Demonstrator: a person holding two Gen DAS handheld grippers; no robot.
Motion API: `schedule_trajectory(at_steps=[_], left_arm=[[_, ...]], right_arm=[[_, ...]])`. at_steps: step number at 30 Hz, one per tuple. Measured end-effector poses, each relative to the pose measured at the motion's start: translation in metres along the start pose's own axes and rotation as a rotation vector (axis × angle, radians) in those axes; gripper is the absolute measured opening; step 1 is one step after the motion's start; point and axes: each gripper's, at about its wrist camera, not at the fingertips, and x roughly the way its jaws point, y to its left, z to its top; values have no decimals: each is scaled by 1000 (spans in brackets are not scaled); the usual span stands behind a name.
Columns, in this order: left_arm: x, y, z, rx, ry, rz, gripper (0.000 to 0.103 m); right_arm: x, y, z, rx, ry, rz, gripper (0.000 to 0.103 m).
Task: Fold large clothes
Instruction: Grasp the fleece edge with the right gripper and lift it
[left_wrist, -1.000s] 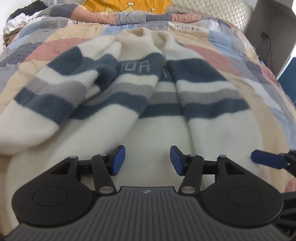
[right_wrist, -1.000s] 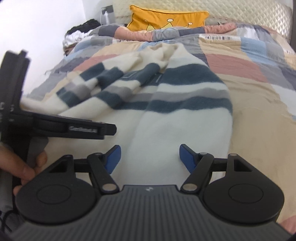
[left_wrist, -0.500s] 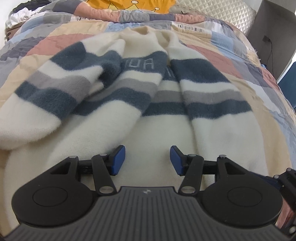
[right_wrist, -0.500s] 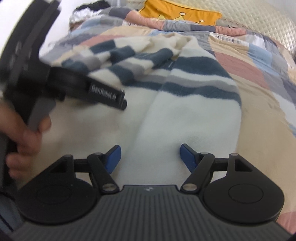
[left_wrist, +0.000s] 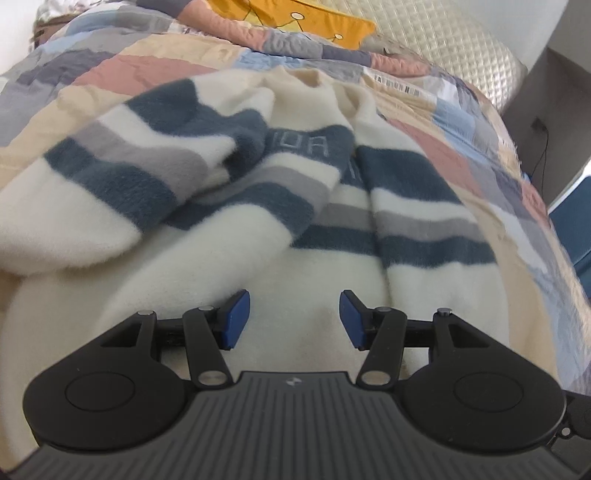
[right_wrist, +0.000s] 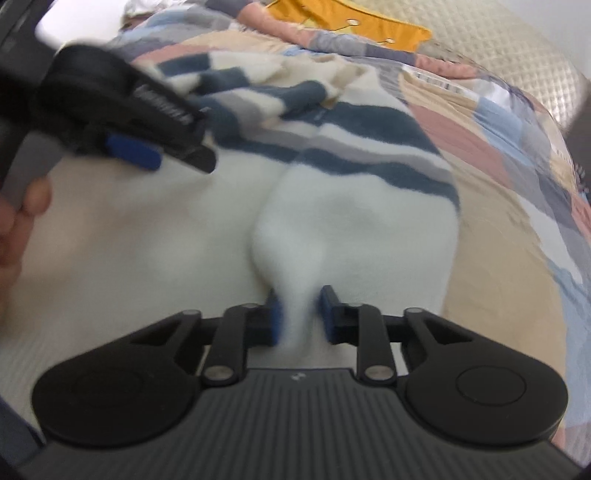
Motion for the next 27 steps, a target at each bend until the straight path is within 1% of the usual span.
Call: schedule_trajectory(at_steps=[2, 6, 10, 13, 20, 22, 24, 25, 27], left_arm=[[-2, -1, -1, 0, -6, 2, 60], [-4, -2, -3, -3, -18, 14, 60], [-3, -2, -4, 0, -22, 20, 60], [-3, -1, -4, 5, -21, 22, 60], [-2, -6, -8, 31, -29, 41, 60], [-1, -8, -8, 41, -35, 44, 60], [0, -9, -9, 42, -47, 41, 60], [0, -10, -9, 34, -48, 34, 60], [2, -9, -9, 17, -51, 33, 60]], right_arm=[[-3, -5, 1, 23, -20, -15, 21], [-13, -20, 6, 84, -84, -105, 20], [-22, -51, 11, 239, -140, -150, 19], [-29, -80, 18, 347, -170, -155, 19], [-41, -163, 53, 485, -267, -219, 18], [-38, -191, 63, 525, -291, -256, 18], [-36, -218, 68, 566, -338, -310, 18], [-35, -231, 67, 593, -368, -337, 18], [-26, -254, 61, 647, -400, -394, 18]])
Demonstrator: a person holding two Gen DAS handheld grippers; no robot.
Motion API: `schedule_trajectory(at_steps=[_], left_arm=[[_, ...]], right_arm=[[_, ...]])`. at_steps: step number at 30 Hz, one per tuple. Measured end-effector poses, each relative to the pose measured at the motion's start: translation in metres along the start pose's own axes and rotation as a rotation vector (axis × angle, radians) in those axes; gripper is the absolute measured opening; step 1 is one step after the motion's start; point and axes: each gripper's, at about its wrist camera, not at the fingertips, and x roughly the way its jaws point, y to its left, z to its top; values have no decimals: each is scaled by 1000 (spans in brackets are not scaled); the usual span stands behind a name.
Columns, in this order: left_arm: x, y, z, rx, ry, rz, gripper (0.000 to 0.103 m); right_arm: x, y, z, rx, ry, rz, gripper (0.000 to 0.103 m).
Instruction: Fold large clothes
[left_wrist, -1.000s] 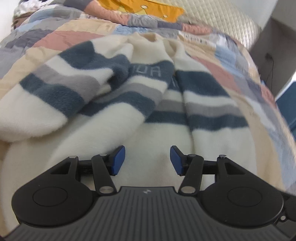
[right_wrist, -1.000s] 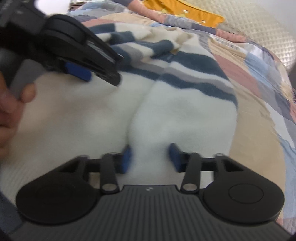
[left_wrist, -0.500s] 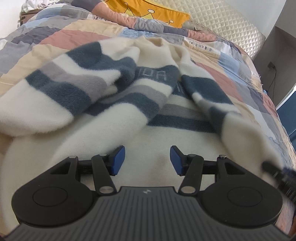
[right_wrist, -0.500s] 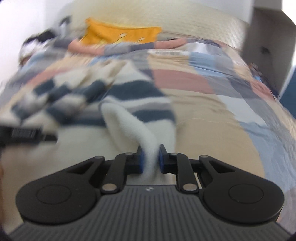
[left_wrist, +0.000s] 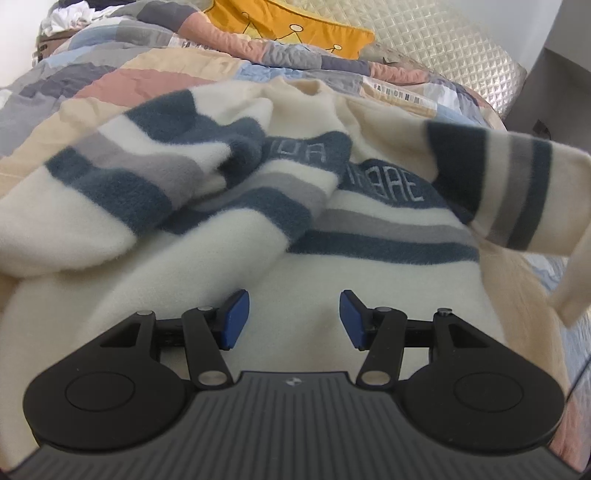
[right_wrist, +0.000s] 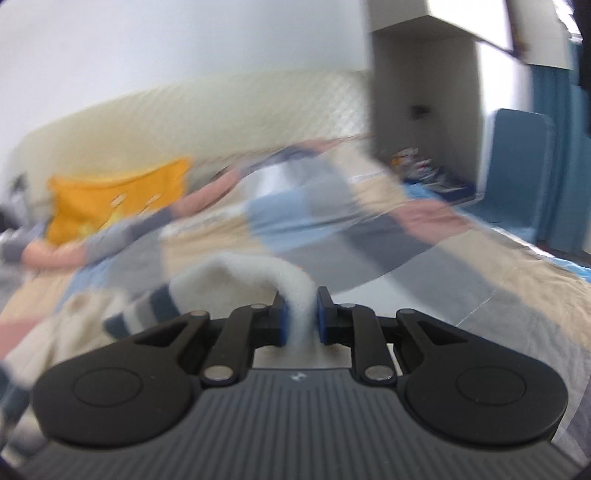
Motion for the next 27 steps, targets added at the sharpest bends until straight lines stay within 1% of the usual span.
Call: schedule_trajectory(at_steps=[2, 4, 7, 10, 12, 16, 20, 23, 27], left_arm=[[2, 0, 0, -12, -7, 4, 60], [5, -2, 2, -12, -13, 10, 60], [10, -6, 3, 2, -20, 21, 60], [18, -14, 5, 55, -27, 38, 61], [24, -20, 6, 81, -35, 51, 61], [35, -26, 8, 100, -29, 55, 61], [41, -27, 8, 98, -29, 54, 63], [41, -28, 7, 102, -30, 51, 63], [40, -26, 7, 96, -36, 43, 63]], right_arm=[[25, -23, -4, 64, 3, -32, 18], [52, -46, -14, 109, 32, -69, 19], [91, -73, -32, 124, 87, -115, 19], [123, -87, -52, 166, 153, -140, 19], [132, -87, -67, 182, 198, -155, 19], [147, -78, -79, 114, 234, -164, 20], [155, -80, -86, 117, 240, -167, 20], [153, -80, -82, 115, 234, -166, 21], [138, -80, -83, 105, 186, -155, 24]])
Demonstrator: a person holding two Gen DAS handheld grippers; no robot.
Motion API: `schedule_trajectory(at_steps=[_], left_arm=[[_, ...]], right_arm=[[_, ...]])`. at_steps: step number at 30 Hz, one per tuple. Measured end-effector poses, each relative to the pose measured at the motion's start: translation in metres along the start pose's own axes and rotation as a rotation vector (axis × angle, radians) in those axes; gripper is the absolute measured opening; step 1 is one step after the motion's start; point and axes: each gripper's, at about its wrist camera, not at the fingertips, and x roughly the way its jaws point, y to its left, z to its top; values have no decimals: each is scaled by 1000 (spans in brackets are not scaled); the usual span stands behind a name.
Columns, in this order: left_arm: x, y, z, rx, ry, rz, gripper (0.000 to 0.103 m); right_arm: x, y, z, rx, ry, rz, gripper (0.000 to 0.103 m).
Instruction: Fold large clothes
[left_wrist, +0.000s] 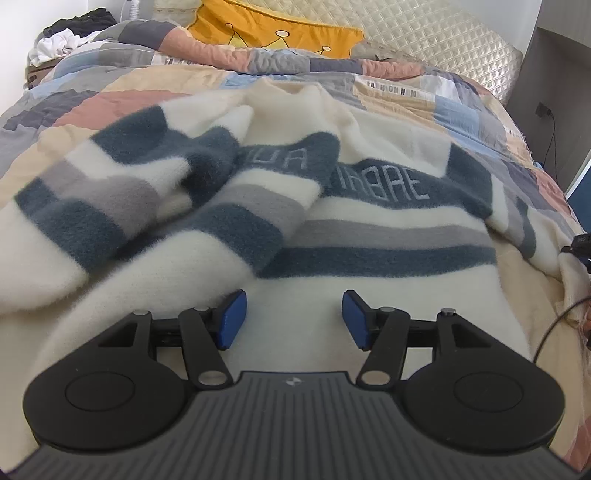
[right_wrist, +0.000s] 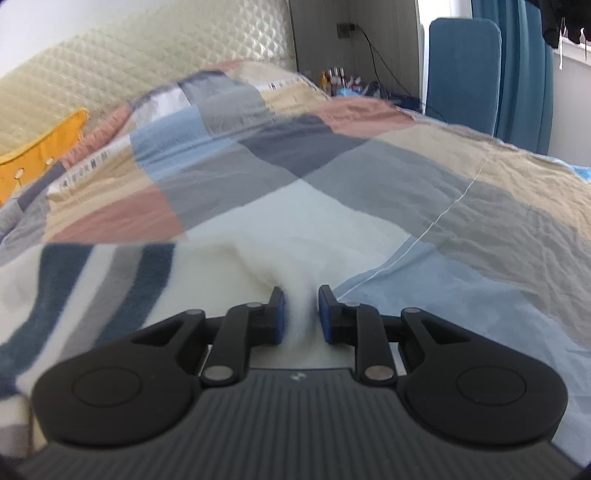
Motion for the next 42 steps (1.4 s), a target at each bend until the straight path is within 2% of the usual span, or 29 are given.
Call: schedule_trajectory(at_steps=[2, 5, 8, 12, 13, 14, 15, 18, 22, 25, 28, 32, 34, 36, 40, 42], left_arm=[[-1, 1, -1, -4, -4, -1, 63], [-3, 0, -3, 10, -7, 4, 63], [-6, 1, -4, 15, -11, 9, 63], [-11, 3, -5, 5, -7, 7, 63], [-13, 3, -5, 2, -5, 7, 63], [-16, 5, -5, -6, -3, 8, 63], [-21, 7, -5, -20, -9, 5, 63], [-37, 16, -5, -63, -34, -14, 63], [-46, 27, -2, -138, -40, -51, 63], [-45, 31, 0, -168, -30, -65, 63], [-45, 31, 0, -176, -21, -72, 63], [-45, 33, -2, -179, -13, -77, 63], [-45, 34, -3, -187, -9, -81, 63], [-44, 33, -3, -189, -7, -83, 63], [-41, 32, -4, -182, 1, -79, 63], [-38, 30, -4, -173, 8, -72, 63]], right_arm=[[-8, 1, -2, -34, -13, 2, 25], [-24, 5, -2, -96, -27, -12, 37], [-45, 2, 0, -79, -39, 0, 39], [-77, -10, 9, 30, -67, 67, 41], [-84, -14, 12, 53, -82, 83, 45], [-91, -18, 15, 74, -99, 99, 55], [-98, -23, 16, 94, -117, 118, 62], [-111, -40, 18, 160, -145, 143, 62], [-121, -75, 19, 406, -126, 183, 64], [-119, -81, 15, 450, -80, 196, 64], [-112, -66, 13, 353, -5, 206, 64], [-92, -38, 7, 271, 183, 315, 64], [-89, -21, 4, 184, 213, 332, 64], [-89, -2, 2, 64, 216, 286, 62], [-84, 28, -11, -168, 227, 108, 63], [-75, 35, -17, -236, 255, 75, 62]])
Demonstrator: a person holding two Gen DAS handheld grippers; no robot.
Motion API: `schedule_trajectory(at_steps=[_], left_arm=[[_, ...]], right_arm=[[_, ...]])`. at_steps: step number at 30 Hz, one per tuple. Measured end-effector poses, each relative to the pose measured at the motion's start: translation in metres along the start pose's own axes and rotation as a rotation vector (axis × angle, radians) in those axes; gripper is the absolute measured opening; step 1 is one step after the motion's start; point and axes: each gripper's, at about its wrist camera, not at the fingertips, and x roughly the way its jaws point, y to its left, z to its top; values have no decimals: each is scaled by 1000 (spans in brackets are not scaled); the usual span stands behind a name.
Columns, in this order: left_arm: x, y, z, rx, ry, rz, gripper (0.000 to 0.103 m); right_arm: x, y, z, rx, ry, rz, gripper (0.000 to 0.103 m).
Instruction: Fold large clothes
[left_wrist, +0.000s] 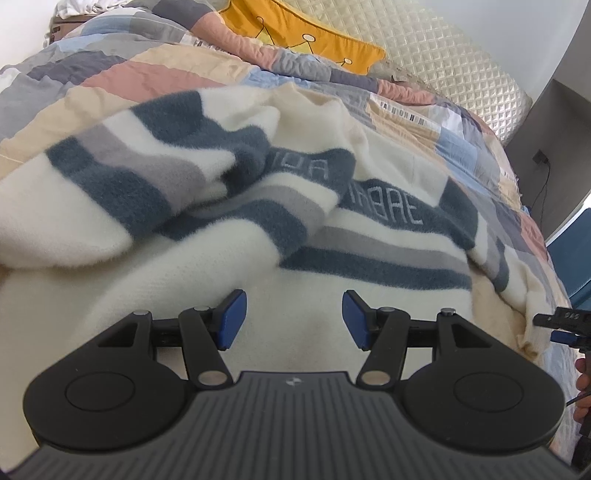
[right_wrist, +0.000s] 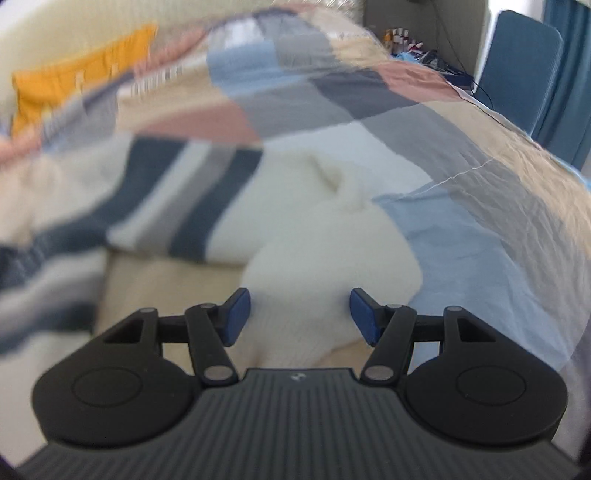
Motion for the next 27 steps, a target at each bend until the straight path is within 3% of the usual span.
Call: schedule_trajectory(at_steps=[2, 6, 9, 11, 16, 17, 18, 27], left_arm=[[2, -2, -1, 14, 4, 8, 63], [4, -4, -2, 35, 5, 22, 63], [5, -6, -4, 43, 4, 31, 63], [6, -6, -4, 47, 2, 35, 63], [8, -7, -5, 60, 1, 42, 63], [8, -8, -5, 63, 0, 43, 63], [8, -8, -5, 67, 0, 45, 63], [9, -9, -6, 72, 0, 48, 63]], right_arm=[[8, 4, -3, -39, 16, -14, 64], [19, 12, -13, -129, 44, 1, 83], [24, 24, -20, -255, 48, -36, 83], [26, 25, -22, -272, 42, -53, 82], [23, 28, -16, -235, 41, -106, 53], [22, 29, -16, -235, 37, -133, 39], [22, 28, -15, -228, 28, -158, 32], [-22, -19, 7, 119, -128, -112, 26]])
